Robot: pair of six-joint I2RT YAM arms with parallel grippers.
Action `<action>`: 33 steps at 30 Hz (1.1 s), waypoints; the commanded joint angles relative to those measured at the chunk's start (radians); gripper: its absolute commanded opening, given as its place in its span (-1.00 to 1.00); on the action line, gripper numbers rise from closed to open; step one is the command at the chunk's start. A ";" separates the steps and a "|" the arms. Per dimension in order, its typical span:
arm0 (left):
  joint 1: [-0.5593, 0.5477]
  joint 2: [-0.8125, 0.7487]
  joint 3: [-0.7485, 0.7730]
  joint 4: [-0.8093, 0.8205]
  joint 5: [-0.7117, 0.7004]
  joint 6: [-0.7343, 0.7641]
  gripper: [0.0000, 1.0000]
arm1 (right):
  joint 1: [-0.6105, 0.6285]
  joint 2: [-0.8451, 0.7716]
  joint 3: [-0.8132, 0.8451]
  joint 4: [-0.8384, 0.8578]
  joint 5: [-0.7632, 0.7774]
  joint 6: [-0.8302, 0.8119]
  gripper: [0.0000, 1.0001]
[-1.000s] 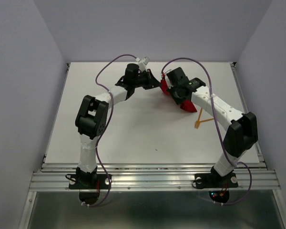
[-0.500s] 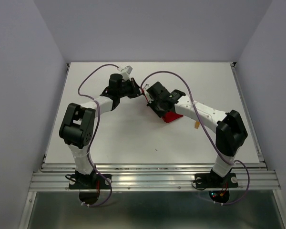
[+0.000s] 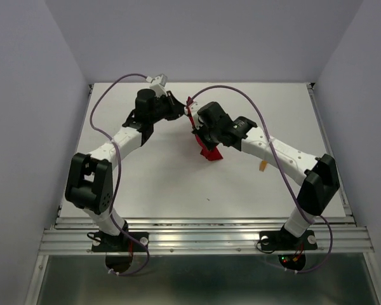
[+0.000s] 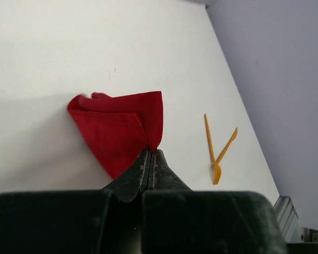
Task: Fold the napkin into a case and place the utensils inside
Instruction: Turn over the upper triangle folded napkin at the center of the board.
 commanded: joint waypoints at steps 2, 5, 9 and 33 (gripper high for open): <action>0.018 -0.194 0.116 -0.051 -0.132 0.039 -1.00 | 0.077 -0.036 0.137 0.013 -0.094 0.022 -0.99; 0.026 -0.260 0.141 -0.107 -0.184 0.072 -1.00 | 0.123 -0.001 0.177 0.015 -0.126 0.025 -0.99; 0.049 -0.334 0.177 -0.204 -0.250 0.111 -1.00 | 0.143 -0.005 0.201 0.064 -0.163 0.034 -0.99; -0.186 0.265 0.790 -0.153 -0.126 -0.011 -1.00 | -0.241 -0.237 0.053 0.017 0.159 -0.059 -0.99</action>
